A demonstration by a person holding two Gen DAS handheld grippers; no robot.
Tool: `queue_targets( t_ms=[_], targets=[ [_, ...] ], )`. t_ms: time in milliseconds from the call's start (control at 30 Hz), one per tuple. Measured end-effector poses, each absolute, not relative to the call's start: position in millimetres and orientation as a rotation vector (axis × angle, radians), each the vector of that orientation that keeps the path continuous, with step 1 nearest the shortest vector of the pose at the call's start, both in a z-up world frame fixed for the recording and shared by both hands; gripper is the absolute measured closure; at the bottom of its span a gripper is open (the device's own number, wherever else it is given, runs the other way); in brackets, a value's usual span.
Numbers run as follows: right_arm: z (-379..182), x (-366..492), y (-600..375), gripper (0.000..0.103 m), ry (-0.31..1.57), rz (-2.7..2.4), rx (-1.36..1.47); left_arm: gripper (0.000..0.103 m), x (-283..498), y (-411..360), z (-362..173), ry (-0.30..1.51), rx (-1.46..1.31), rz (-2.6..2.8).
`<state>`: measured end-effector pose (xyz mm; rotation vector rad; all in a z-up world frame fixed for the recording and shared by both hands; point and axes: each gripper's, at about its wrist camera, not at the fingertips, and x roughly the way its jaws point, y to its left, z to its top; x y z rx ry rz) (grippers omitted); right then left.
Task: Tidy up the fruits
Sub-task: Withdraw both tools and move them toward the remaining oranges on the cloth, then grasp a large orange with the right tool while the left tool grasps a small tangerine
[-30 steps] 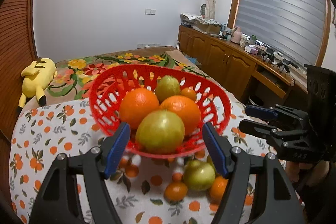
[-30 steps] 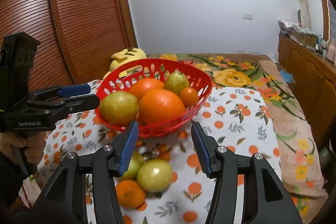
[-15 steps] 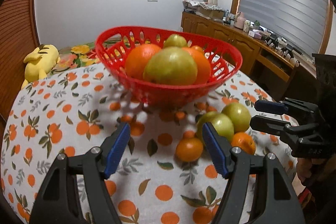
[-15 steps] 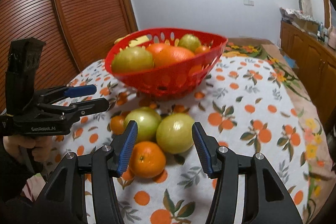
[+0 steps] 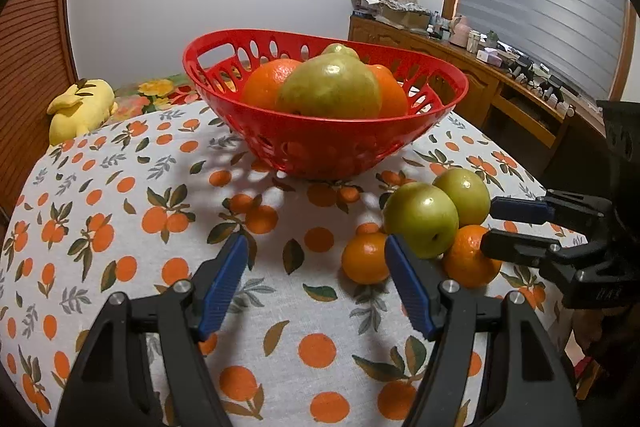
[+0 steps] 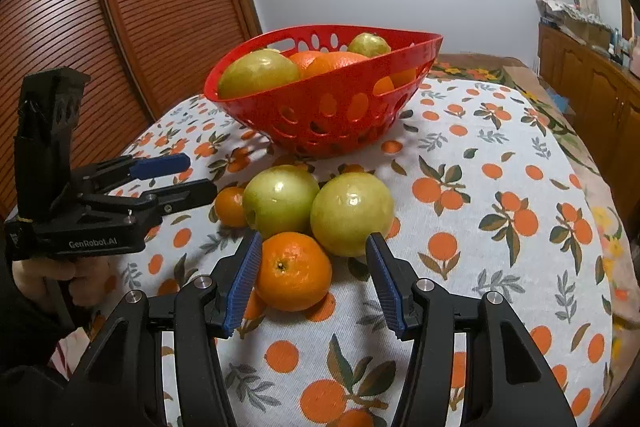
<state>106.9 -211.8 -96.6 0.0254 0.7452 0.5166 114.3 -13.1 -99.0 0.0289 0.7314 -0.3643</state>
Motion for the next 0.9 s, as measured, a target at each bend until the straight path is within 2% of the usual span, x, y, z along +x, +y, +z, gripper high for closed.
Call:
queue_targets(
  t_ms=[900],
  targets=[
    [-104.9,103.4,-201.4,0.048,0.794,0.541,0.011,0.032,115.0,-13.7,-101.1,0.735,0.053,-0.326]
  ],
)
